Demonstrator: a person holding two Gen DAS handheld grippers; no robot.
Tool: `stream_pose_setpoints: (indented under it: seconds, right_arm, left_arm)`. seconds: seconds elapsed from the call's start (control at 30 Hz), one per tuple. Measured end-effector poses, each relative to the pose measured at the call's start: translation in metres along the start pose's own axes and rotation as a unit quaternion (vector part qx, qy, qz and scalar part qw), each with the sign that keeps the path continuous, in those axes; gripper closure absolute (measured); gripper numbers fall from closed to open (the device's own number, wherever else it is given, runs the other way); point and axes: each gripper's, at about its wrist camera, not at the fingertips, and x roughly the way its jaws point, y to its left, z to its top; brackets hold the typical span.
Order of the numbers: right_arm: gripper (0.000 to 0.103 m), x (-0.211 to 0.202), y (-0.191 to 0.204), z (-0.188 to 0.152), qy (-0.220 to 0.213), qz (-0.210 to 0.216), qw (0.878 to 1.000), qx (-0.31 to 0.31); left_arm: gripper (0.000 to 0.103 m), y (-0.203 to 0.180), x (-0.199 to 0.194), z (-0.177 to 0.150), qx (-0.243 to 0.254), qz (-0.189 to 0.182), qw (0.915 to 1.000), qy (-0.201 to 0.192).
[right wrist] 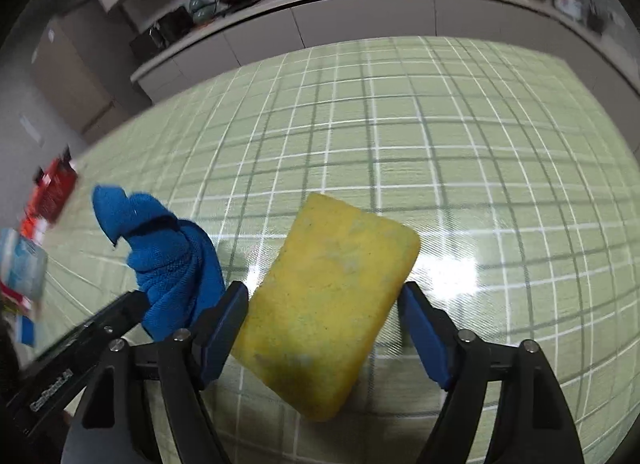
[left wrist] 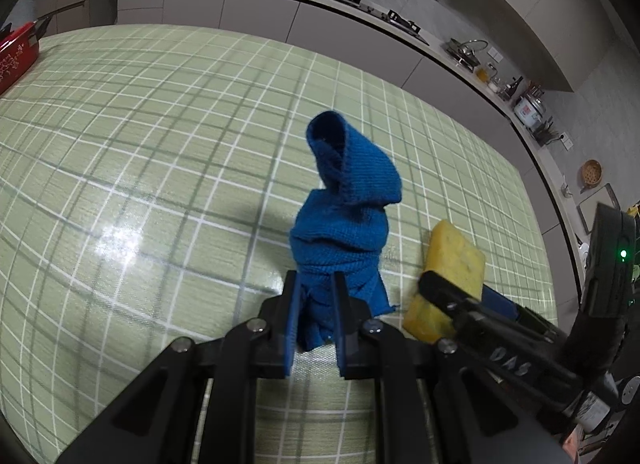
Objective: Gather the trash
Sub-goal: 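Grasp the blue cloth with the left tool while the right tool grasps the yellow sponge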
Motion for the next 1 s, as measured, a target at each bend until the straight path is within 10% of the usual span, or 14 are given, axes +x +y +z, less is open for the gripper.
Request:
stream_pose_setpoints:
  seconds: [0.37, 0.67, 1.0]
  right_arm:
    - [0.021, -0.009, -0.008, -0.021, -0.011, -0.017, 0.997, -0.077]
    - [0.021, -0.027, -0.064, -0.027, -0.011, -0.001, 1.0, 0.005]
    - [0.021, -0.032, -0.059, -0.039, -0.03, -0.055, 0.998, 0.023]
  left_arm:
    - [0.086, -0.006, 0.001, -0.001, 0.003, -0.013, 0.9999, 0.009]
    - [0.044, -0.029, -0.002, 0.006, 0.026, -0.015, 0.9995, -0.014]
    - [0.044, -0.026, 0.035, 0.027, 0.012, 0.037, 0.999, -0.021]
